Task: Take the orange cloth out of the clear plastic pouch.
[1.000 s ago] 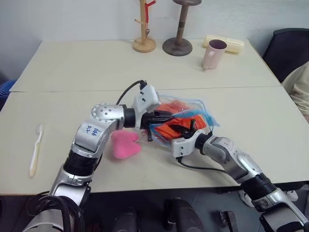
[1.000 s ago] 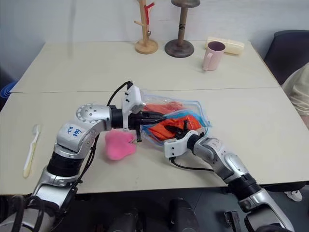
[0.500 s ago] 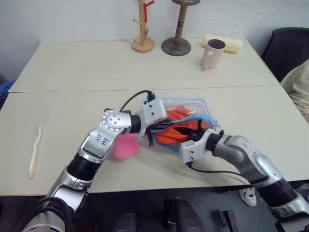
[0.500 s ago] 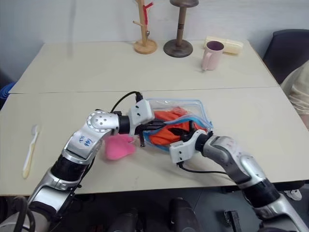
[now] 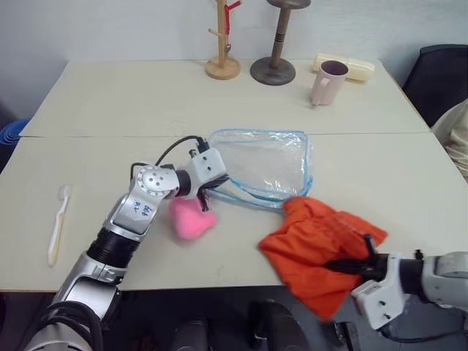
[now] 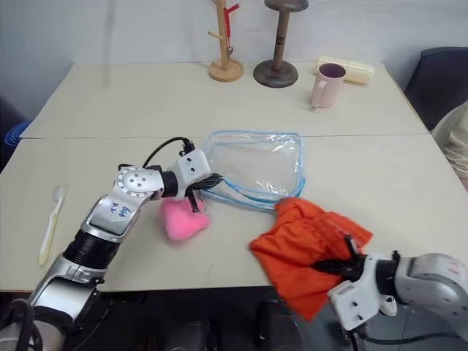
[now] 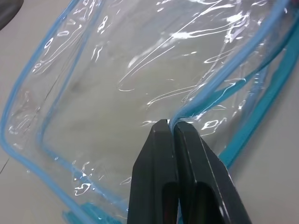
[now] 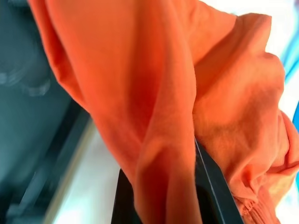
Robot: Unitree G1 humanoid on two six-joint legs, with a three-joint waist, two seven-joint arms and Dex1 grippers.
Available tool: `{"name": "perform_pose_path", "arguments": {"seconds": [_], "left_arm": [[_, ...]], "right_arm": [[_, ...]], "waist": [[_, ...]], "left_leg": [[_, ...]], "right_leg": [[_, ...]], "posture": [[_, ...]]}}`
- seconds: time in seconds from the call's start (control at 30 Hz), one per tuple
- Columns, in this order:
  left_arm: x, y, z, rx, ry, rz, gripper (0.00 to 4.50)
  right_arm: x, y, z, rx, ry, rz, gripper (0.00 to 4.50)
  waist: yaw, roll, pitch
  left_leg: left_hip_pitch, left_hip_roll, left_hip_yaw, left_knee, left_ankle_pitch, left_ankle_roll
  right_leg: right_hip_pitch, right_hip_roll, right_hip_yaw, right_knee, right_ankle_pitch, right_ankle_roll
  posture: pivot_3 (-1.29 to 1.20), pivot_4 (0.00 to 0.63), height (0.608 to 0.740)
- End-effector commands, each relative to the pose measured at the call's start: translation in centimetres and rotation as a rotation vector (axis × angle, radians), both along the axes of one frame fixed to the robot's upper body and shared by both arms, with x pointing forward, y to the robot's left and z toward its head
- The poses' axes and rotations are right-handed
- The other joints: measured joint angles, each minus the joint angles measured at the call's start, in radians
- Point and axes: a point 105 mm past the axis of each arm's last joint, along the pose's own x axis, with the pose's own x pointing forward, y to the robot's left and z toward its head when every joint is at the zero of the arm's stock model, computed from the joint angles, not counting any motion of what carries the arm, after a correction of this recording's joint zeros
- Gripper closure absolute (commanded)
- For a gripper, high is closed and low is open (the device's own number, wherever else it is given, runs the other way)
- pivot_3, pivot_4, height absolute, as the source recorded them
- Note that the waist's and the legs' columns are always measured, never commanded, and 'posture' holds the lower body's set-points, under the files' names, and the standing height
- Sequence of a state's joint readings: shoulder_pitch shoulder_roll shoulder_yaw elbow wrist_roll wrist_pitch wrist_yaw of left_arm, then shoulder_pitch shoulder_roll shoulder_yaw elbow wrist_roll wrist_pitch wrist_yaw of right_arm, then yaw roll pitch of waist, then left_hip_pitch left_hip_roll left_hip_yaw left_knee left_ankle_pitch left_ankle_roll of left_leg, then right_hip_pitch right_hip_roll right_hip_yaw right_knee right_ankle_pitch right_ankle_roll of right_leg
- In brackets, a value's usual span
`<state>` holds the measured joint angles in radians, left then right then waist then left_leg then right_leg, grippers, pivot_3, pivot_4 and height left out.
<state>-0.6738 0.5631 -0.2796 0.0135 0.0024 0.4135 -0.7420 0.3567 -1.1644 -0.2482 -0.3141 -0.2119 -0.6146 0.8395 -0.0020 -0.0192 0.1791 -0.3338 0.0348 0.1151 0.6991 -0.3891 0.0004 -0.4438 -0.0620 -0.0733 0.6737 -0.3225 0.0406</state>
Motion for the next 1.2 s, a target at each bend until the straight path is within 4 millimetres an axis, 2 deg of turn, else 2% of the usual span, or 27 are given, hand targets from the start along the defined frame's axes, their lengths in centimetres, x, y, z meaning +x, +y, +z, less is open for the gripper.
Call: {"name": "perform_pose_path", "arguments": {"seconds": [0.03,0.07,0.13,0.2,0.27,0.37,0.5,0.67,0.77,0.8,0.83,0.87,0.97,1.1,1.2], "left_arm": [[-2.5,-0.6,1.0,0.016,-0.010,-0.162,4.50],[-3.0,-0.7,0.9,0.023,-0.001,-0.194,4.50],[-4.3,-0.5,0.4,0.081,0.015,-0.260,4.50],[-5.7,-0.8,0.2,0.094,0.052,-0.326,4.50],[-6.5,-1.2,0.0,0.093,0.083,-0.367,4.50],[-6.4,-1.3,-1.0,0.142,0.107,-0.355,4.50],[-6.3,-2.0,-1.2,0.132,0.132,-0.321,3.49],[-6.4,-1.8,-0.1,0.034,0.190,-0.270,1.88],[-7.2,-0.7,1.3,-0.098,0.295,-0.243,0.94],[-7.6,0.3,2.4,-0.172,0.335,-0.238,0.60],[-7.9,1.3,3.5,-0.236,0.355,-0.238,0.22],[-8.0,2.6,4.6,-0.299,0.363,-0.222,0.05],[-7.9,6.4,6.6,-0.361,0.333,-0.154,0.05],[-7.5,13.1,6.8,-0.254,0.281,-0.019,0.05],[-7.5,15.3,6.8,-0.244,0.298,0.017,0.05]], "right_arm": [[2.6,-4.2,1.9,-0.060,-0.142,-0.162,4.45],[4.1,-6.0,2.6,-0.073,-0.209,-0.249,4.45],[6.1,-8.1,3.9,-0.068,-0.310,-0.358,4.45],[7.9,-8.8,4.6,-0.017,-0.387,-0.430,4.45],[9.6,-8.0,4.6,0.039,-0.440,-0.440,4.45],[11.5,-6.6,2.9,0.098,-0.422,-0.460,4.45],[11.9,-5.2,1.3,0.168,-0.337,-0.468,3.26],[10.0,-5.1,1.4,0.233,-0.235,-0.475,1.47],[8.3,-5.7,2.7,0.363,-0.152,-0.537,0.50],[7.7,-6.2,4.1,0.473,-0.112,-0.595,0.12],[7.0,-6.7,5.3,0.577,-0.058,-0.645,0.00],[6.2,-7.4,6.1,0.667,0.011,-0.703,0.00],[3.4,-9.3,7.1,0.808,0.204,-0.810,0.00],[0.3,-13.4,8.4,0.983,0.365,-1.006,0.00],[-0.4,-15.3,9.0,1.073,0.382,-1.092,0.00]], "waist": [[-0.004,0.000,0.000],[-0.004,0.000,0.000],[-0.005,0.001,0.000],[-0.009,0.001,0.000],[-0.009,0.001,0.000],[-0.014,0.001,0.000],[-0.012,0.002,0.000],[-0.006,0.002,0.000],[-0.002,0.002,0.000],[-0.002,0.002,0.000],[-0.004,0.002,0.000],[-0.005,0.003,0.001],[-0.003,0.003,0.001],[-0.003,0.003,0.001],[-0.002,0.003,0.001]], "left_leg": [[0.000,0.000,0.000,0.000,0.000,0.000],[0.001,0.000,0.001,0.000,0.000,0.000],[0.001,0.000,0.002,0.000,0.000,0.000],[0.001,0.001,0.002,0.000,0.000,0.000],[0.001,0.001,0.002,0.000,0.000,-0.001],[0.001,0.002,0.002,0.000,0.001,-0.001],[0.000,0.001,0.002,0.000,0.001,-0.001],[0.000,0.001,0.001,0.000,0.000,-0.001],[0.000,0.002,0.001,0.000,0.000,-0.001],[0.000,0.002,0.001,0.000,0.000,-0.001],[0.000,0.002,0.001,0.000,0.000,-0.001],[0.000,0.002,0.001,0.000,0.000,-0.001],[0.000,0.003,0.000,0.000,0.000,-0.001],[0.001,0.002,0.000,-0.002,0.000,-0.001],[0.001,0.002,0.000,-0.002,0.000,0.000]], "right_leg": [[0.000,0.000,0.000,0.000,0.000,0.000],[0.000,0.000,0.001,0.000,0.000,0.000],[0.000,0.000,0.002,0.001,0.000,0.000],[0.000,0.001,0.002,0.001,0.000,0.000],[0.000,0.001,0.002,0.001,0.000,-0.001],[0.000,0.002,0.002,0.001,0.000,-0.001],[-0.001,0.001,0.002,0.002,0.000,-0.001],[-0.001,0.001,0.002,0.002,0.000,0.000],[-0.001,0.002,0.002,0.002,0.000,0.000],[-0.001,0.001,0.002,0.001,0.000,0.000],[-0.001,0.001,0.002,0.001,0.000,0.000],[-0.001,0.001,0.002,0.001,0.000,0.000],[0.000,0.001,0.002,0.002,0.000,0.000],[0.000,0.001,0.001,-0.001,0.000,-0.001],[0.000,0.001,0.002,-0.002,0.000,-0.001]], "posture": [[0.00,0.150,0.740],[0.00,0.150,0.740],[0.00,0.150,0.740],[0.00,0.150,0.740],[0.00,0.150,0.740],[0.00,0.150,0.740],[0.00,0.150,0.740],[0.00,0.150,0.740],[0.00,0.150,0.740],[0.00,0.150,0.740],[0.00,0.150,0.740],[0.00,0.150,0.740],[0.00,0.150,0.740],[0.00,0.150,0.740],[0.00,0.150,0.740]]}}
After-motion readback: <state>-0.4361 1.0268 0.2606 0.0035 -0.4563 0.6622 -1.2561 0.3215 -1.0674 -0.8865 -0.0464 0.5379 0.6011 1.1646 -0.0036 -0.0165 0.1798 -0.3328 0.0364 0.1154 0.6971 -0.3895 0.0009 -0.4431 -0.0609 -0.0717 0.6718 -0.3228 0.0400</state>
